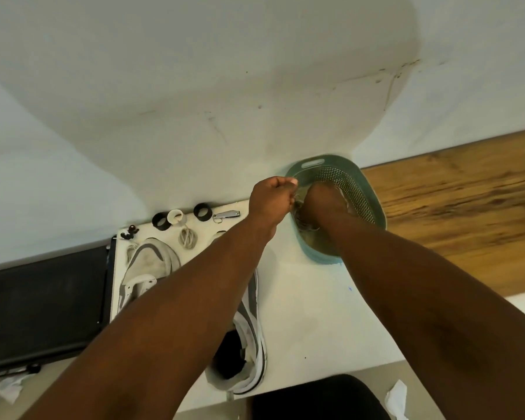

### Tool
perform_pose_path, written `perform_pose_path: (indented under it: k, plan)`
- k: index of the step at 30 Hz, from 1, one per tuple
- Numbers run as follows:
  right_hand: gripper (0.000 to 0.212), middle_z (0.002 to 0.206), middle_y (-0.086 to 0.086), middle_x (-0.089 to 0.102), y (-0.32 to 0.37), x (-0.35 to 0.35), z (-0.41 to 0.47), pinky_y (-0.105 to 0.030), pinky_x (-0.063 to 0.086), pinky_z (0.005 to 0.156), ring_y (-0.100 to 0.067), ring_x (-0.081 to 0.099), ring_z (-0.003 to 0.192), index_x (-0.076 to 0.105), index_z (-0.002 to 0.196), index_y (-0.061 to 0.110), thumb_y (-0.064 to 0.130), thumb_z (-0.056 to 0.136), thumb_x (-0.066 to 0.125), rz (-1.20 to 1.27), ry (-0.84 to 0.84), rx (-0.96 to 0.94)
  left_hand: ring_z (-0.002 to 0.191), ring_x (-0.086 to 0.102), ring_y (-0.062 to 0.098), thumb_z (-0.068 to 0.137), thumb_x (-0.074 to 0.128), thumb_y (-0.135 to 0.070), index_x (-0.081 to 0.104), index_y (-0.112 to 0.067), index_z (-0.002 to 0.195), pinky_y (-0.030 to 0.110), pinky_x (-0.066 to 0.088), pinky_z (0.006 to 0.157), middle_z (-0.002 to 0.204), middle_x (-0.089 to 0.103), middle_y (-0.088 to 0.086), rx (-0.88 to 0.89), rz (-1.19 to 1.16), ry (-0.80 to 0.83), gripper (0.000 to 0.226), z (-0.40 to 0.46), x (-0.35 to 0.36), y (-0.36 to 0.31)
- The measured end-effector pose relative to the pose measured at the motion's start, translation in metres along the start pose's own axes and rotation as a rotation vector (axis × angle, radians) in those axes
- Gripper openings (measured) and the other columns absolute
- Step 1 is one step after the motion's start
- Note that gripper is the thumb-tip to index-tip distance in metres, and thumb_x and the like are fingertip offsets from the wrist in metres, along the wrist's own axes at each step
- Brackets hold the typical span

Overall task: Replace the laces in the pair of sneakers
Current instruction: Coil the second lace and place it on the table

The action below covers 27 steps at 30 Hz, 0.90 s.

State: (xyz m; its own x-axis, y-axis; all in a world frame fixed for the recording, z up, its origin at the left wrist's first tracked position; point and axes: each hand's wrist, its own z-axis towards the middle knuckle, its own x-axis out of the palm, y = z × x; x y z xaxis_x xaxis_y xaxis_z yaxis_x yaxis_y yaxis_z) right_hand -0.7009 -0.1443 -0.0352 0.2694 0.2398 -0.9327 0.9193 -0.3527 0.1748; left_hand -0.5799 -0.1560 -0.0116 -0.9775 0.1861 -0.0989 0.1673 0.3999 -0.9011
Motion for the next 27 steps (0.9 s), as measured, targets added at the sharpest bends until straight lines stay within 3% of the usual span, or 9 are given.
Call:
perform_pose_path:
  k: [4, 7, 11, 16, 19, 22, 27]
  plan:
    - [0.024, 0.081, -0.002, 0.062, -0.004, -0.011, -0.009, -0.037, 0.049, 0.076, -0.029, 0.065, 0.092, 0.066, 0.086, 0.012, 0.036, 0.09, 0.065, 0.274, -0.015, 0.083, 0.065, 0.059, 0.015, 0.096, 0.07, -0.02, 0.072, -0.022, 0.084, 0.028, 0.053, 0.064, 0.075, 0.068, -0.002, 0.042, 0.011, -0.092, 0.012, -0.01, -0.017, -0.004]
    - [0.027, 0.076, 0.002, 0.059, -0.012, -0.032, -0.022, -0.033, 0.044, 0.075, -0.022, 0.061, 0.084, 0.069, 0.09, 0.013, 0.039, 0.091, 0.065, 0.45, 0.029, 0.083, 0.074, 0.065, 0.018, 0.093, 0.073, -0.027, 0.072, -0.027, 0.076, 0.035, 0.055, 0.076, 0.077, 0.07, -0.007, 0.072, 0.062, -0.209, 0.017, -0.019, -0.036, -0.006]
    - [0.034, 0.061, 0.009, 0.061, -0.011, -0.071, -0.053, -0.023, 0.042, 0.062, -0.012, 0.063, 0.069, 0.066, 0.065, 0.019, 0.047, 0.085, 0.065, 0.583, -0.027, 0.039, 0.076, 0.063, 0.019, 0.092, 0.074, -0.028, 0.071, -0.026, 0.074, 0.033, 0.05, 0.075, 0.075, 0.068, -0.007, 0.094, 0.043, -0.222, 0.019, -0.048, -0.057, -0.022]
    - [0.016, 0.053, -0.004, 0.061, 0.007, -0.122, -0.098, -0.024, 0.049, 0.052, -0.014, 0.056, 0.042, 0.071, 0.069, 0.007, 0.019, 0.076, 0.08, 0.681, -0.053, 0.077, 0.07, 0.06, 0.018, 0.093, 0.073, -0.029, 0.07, -0.021, 0.072, 0.03, 0.045, 0.07, 0.072, 0.066, -0.005, 0.151, 0.027, -0.189, 0.023, -0.101, -0.08, -0.055]
    - [0.016, 0.051, -0.005, 0.061, 0.026, -0.153, -0.133, -0.028, 0.052, 0.055, -0.018, 0.057, 0.047, 0.069, 0.064, 0.008, 0.014, 0.075, 0.078, 0.703, -0.096, 0.016, 0.066, 0.059, 0.017, 0.093, 0.073, -0.029, 0.07, -0.02, 0.072, 0.03, 0.046, 0.069, 0.067, 0.065, -0.006, 0.207, 0.01, -0.189, 0.023, -0.136, -0.095, -0.077]
    - [0.011, 0.065, -0.013, 0.064, 0.05, -0.182, -0.165, -0.04, 0.056, 0.068, -0.023, 0.059, 0.061, 0.069, 0.07, 0.007, 0.015, 0.075, 0.075, 0.679, -0.122, -0.082, 0.064, 0.058, 0.017, 0.093, 0.073, -0.029, 0.07, -0.02, 0.072, 0.03, 0.046, 0.068, 0.067, 0.064, -0.006, 0.274, -0.015, -0.194, 0.024, -0.168, -0.112, -0.096]
    - [0.009, 0.07, -0.017, 0.066, 0.092, -0.211, -0.22, -0.026, 0.05, 0.053, -0.022, 0.062, 0.056, 0.068, 0.073, 0.003, 0.004, 0.073, 0.077, 0.854, -0.09, -0.196, 0.066, 0.055, 0.02, 0.089, 0.072, -0.044, 0.066, -0.019, 0.068, 0.033, 0.045, 0.073, 0.067, 0.063, -0.006, 0.322, -0.027, -0.264, 0.033, -0.214, -0.152, -0.112]
